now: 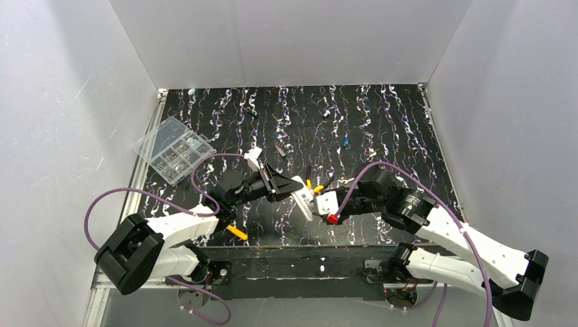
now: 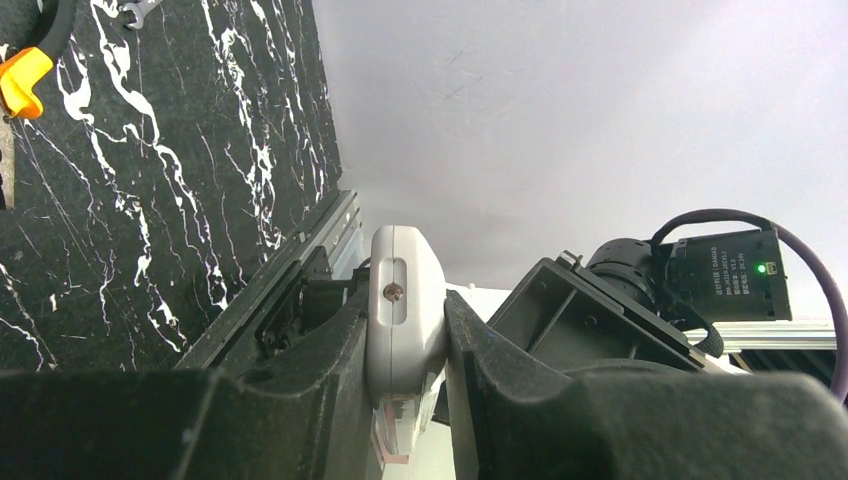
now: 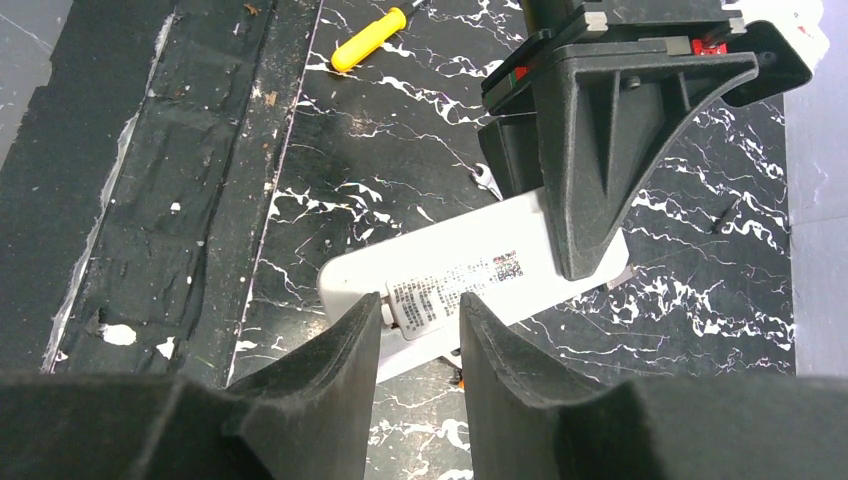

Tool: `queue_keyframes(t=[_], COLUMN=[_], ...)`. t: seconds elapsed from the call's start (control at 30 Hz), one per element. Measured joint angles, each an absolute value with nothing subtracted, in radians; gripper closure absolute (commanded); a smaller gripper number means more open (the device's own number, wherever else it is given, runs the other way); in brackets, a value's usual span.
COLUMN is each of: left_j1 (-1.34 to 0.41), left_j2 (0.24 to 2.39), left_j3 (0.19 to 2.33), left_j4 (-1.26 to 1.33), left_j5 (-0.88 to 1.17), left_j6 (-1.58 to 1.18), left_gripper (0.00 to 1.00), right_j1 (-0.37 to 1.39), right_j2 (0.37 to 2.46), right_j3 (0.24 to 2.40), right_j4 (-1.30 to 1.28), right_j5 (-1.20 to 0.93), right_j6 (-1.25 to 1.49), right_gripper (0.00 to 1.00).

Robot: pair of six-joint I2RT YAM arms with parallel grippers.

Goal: Load the batteries into the remote control

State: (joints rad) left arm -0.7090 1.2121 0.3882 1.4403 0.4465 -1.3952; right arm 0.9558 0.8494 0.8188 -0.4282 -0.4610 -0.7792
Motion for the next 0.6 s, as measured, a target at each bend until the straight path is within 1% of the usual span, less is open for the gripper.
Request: queue_keyframes(t=[0.6], left_j1=[-0.706], left_j2=[1.224], left_j3=[0.394], left_j4=[1.462], left_j5=[0.448], left_j6=[-1.414], left_gripper=[1.00], right_j1=[0.958], right_j2=[0.811], right_j3=[0.794], right_j4=[-0.390], right_j5=[-0.425], right_j6=[-0.763], right_gripper=[0.59])
